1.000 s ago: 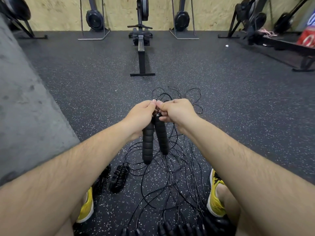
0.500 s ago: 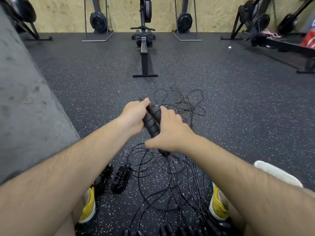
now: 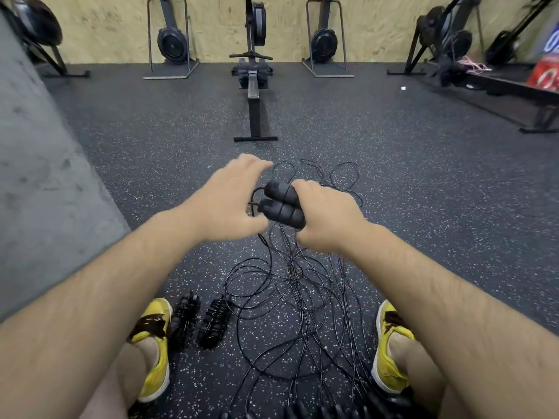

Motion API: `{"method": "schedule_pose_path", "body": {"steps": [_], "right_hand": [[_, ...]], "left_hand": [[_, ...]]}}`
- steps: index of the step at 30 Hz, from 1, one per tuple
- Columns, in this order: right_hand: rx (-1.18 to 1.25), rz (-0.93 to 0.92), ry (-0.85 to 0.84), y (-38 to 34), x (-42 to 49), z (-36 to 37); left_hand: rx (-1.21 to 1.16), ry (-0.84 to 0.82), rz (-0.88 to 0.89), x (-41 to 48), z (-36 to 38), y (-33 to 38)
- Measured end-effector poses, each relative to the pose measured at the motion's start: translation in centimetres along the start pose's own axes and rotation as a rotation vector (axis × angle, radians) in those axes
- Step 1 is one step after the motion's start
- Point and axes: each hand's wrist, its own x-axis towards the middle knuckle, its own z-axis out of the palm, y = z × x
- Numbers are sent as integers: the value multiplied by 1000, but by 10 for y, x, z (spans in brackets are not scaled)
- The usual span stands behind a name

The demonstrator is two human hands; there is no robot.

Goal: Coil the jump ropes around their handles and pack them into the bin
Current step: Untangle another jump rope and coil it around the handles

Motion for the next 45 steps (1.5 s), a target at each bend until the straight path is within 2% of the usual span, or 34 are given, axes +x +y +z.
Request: {"method": "schedule_pose_path", "body": {"steps": [2,5,7,9,11,12,14,15,17,20,21,23,24,28,30,33,37,38,40,41,45], "right_hand": [[-5,-87,-16,-2,0,-3],[51,-161,-14,-10,-1,-4],[77,-150,61,-12,-1,-8],[169,-46,272,-4,-2,-8],[489,196,492,4,-5,-2],[688,339,517,5,-5,3],[994,552,355,-6,-4,16],[1043,542,226,-17,-2,24],[1059,335,31,-49,3,40],[1183,33,-76,-99,10,55],[1152,-21,-36,-110,10,57],[1178,7,-2,-114,19,48],[1086,23,-5,-116,19,44],[1061,32,-278,-86,25,34],[1030,41,-285,-52,23,16],[968,82,-330,-9,22,-8],[1210,301,-423,4,18,-27],[1142,314,-374,2,15,-29],[831,221,-203,-5,7,-30],[752,180,-119,-7,4,-27],[705,164,-19,-8,2,-20]], "left_hand": [[202,-4,107,4,12,5],[383,34,121,10,27,11],[442,106,120,14,26,16],[380,167,29,17,15,17],[232,210,-105,17,3,11],[166,225,-155,17,-3,7],[33,251,-213,12,-12,3],[-40,256,-227,9,-15,4],[-175,256,-224,4,-18,13],[-296,244,-181,0,-15,25],[-308,234,-163,0,-14,27],[-279,214,-138,-2,-13,26],[-257,209,-134,-3,-15,23],[-201,175,-87,-11,-30,-6],[-94,152,-54,-14,-36,-21],[192,154,-18,-14,-37,-40],[457,188,1,-13,-29,-47],[499,197,4,-12,-27,-45],[541,206,-7,-10,-22,-38],[541,205,-18,-9,-20,-35],[479,158,-66,-12,-11,-30]]}}
